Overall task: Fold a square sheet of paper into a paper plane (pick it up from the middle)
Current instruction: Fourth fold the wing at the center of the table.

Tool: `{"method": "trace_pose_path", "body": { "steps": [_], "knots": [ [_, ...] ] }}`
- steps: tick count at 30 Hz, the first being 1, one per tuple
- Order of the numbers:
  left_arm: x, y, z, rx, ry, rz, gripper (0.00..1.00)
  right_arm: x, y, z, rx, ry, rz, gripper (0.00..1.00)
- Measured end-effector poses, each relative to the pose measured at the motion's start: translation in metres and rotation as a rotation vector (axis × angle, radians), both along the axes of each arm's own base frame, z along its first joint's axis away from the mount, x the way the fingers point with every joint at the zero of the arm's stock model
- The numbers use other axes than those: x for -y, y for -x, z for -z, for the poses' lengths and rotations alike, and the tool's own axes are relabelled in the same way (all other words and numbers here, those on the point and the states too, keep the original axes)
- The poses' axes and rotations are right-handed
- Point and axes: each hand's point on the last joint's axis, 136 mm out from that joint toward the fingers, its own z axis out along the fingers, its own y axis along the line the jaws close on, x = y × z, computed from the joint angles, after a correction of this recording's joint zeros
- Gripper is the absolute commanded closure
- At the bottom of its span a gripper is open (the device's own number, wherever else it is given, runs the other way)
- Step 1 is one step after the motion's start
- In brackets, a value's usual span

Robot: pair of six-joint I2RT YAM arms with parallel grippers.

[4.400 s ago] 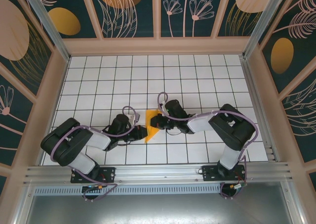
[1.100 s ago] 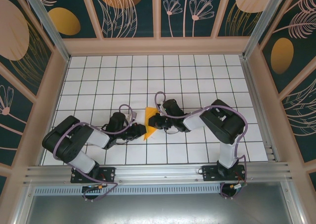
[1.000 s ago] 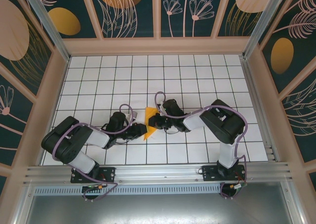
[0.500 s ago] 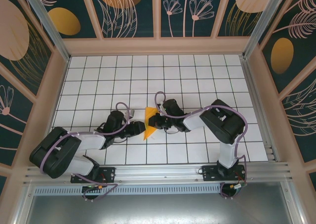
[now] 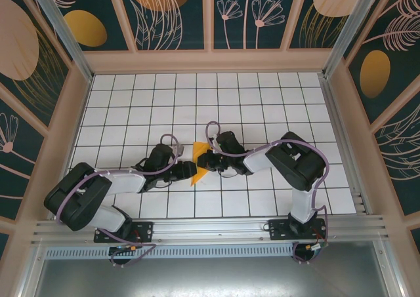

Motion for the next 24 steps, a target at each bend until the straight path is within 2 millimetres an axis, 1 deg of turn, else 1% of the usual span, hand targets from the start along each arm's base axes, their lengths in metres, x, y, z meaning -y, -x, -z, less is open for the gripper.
{"method": "trace_pose_path", "body": {
  "steps": [9,15,21,24],
  "knots": [
    [0.0024,0.0003,0.0042,-0.011,-0.081,0.036,0.55,0.0009,-0.0014,0.0,0.0,0.0,0.004,0.88],
    [0.0025,0.0012,0.0055,-0.005,-0.11,0.055,0.57,0.0009,-0.0014,0.0,0.0,0.0,0.004,0.88],
    [0.0035,0.0015,0.0069,-0.003,-0.142,0.08,0.57,0.0008,-0.0014,-0.0001,0.0,0.0,0.004,0.88],
    [0.0035,0.0011,0.0077,-0.005,-0.158,0.086,0.59,0.0006,-0.0017,-0.0005,0.0,-0.001,0.004,0.88]
  ]
}}
